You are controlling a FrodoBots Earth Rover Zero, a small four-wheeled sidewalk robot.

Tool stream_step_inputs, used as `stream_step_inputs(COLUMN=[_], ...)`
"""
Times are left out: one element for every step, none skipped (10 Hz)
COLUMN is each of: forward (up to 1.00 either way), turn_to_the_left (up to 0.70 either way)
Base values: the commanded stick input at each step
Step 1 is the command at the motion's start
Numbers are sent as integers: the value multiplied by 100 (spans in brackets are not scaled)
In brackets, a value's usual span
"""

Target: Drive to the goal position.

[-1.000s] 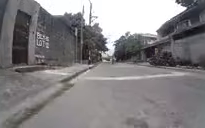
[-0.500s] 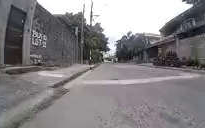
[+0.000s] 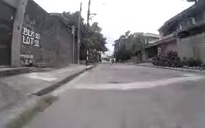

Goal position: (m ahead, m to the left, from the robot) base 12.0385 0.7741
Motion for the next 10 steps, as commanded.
stream_step_inputs(forward=[100, 73, 40, 7, 100, 100, 100, 100, 100, 100], turn_to_the_left=[7, 5, 3, 0, -33, -33, -16, 5, 7, 7])
